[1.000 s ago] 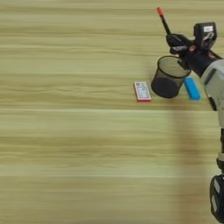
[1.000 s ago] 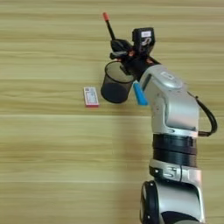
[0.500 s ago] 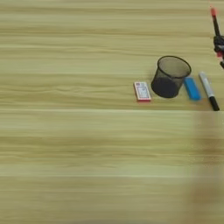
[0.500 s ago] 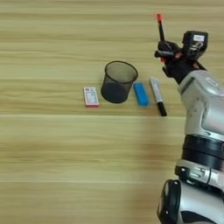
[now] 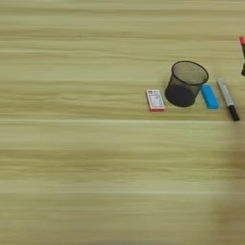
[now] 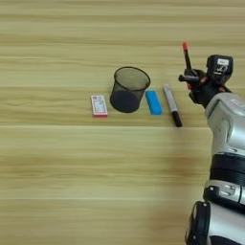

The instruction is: Move the objects on the table

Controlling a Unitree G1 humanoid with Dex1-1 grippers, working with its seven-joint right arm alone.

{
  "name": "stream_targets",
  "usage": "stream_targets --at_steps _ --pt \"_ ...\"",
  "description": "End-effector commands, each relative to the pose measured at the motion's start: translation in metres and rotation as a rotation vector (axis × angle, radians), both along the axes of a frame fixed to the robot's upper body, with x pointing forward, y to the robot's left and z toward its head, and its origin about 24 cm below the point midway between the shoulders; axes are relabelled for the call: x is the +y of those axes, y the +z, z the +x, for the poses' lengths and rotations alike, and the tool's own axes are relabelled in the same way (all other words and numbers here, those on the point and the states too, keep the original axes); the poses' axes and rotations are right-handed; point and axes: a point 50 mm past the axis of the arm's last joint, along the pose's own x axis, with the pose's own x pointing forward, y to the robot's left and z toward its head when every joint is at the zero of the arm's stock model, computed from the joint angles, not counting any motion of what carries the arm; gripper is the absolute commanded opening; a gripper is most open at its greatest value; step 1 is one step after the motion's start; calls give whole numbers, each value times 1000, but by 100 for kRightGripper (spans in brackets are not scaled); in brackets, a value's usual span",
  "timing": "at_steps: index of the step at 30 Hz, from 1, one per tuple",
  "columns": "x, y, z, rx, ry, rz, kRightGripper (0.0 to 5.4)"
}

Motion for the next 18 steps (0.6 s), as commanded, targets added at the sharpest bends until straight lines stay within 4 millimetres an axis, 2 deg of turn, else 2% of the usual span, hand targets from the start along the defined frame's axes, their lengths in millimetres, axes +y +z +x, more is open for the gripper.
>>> stream_targets --at_steps 1,11,18 --pt "-11 37 8 -116 -13 -84 53" --pt "-28 24 12 -61 -58 -82 53" --pt "-32 13 15 -17 -62 -97 53"
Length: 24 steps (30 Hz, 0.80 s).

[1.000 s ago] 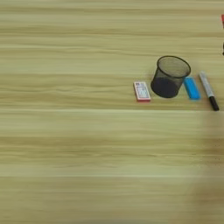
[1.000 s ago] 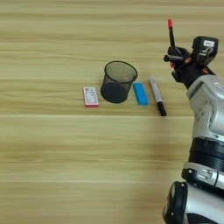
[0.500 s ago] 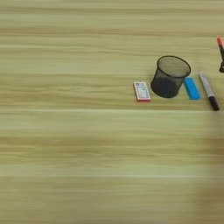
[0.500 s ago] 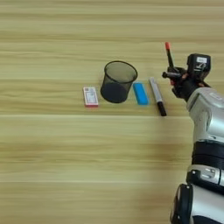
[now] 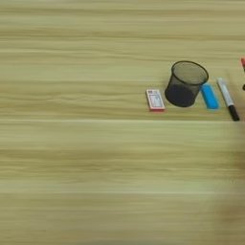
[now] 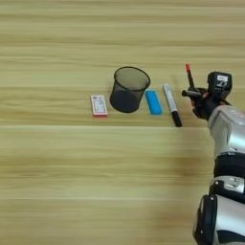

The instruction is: Move the objects on the table

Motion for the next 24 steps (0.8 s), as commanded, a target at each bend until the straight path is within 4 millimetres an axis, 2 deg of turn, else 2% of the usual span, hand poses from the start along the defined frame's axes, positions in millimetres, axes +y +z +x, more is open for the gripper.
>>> stream_targets --at_steps 1,24 --pt "-11 47 15 -137 5 -104 53" --pt "-21 19 17 -13 21 -104 53"
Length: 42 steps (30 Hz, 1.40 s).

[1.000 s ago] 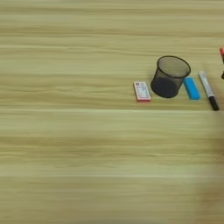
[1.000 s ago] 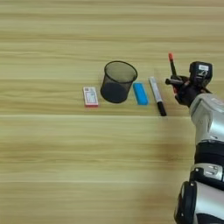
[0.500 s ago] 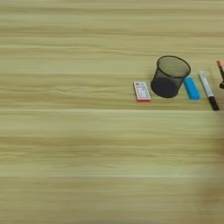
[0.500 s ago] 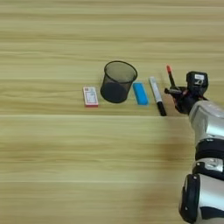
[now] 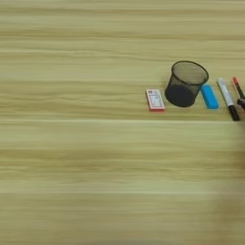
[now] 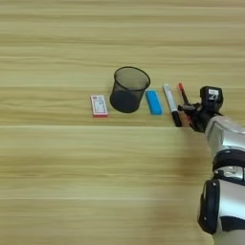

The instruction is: Move the objects on the table

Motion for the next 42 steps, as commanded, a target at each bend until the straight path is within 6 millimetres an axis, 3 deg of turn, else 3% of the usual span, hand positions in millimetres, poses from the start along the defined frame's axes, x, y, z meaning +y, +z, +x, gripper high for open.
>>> stream_targets --at_steps 1,9,15,35,42 --pt "-12 52 19 -151 7 -105 53" --pt "-10 46 19 -120 22 -117 53" --pt "-9 43 18 -101 35 -133 146" --pt "-9 43 18 -101 39 -153 351" --pt "-10 52 17 -144 38 -187 437"
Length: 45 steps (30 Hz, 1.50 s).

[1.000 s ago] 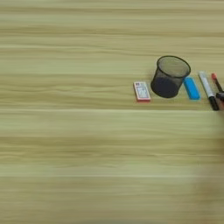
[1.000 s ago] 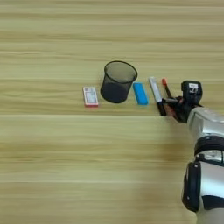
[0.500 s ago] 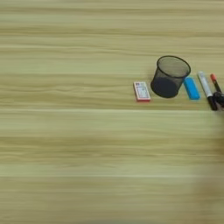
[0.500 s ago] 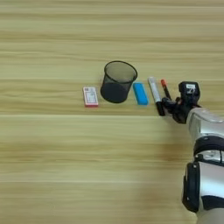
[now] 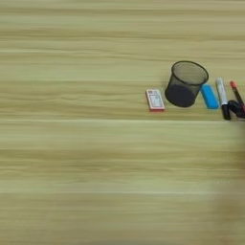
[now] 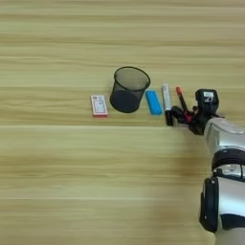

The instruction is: Move the objects on the table

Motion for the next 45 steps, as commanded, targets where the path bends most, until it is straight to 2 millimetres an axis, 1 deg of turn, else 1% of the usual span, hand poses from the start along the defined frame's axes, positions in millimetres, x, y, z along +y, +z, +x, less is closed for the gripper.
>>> stream_targets --at_steps 1,6,10,15,22,27,36,45 --pt "-12 57 16 -193 6 -118 449" --pt "-8 67 14 -238 27 -150 505" --pt "-1 75 10 -274 50 -170 539" --pt "15 81 6 -291 107 -175 539" --pt "31 85 -4 -281 172 -222 539" --pt "42 81 -15 -247 221 -264 539" --pt "51 71 -25 -174 278 -295 539" --pt "53 60 -28 -105 293 -250 539"
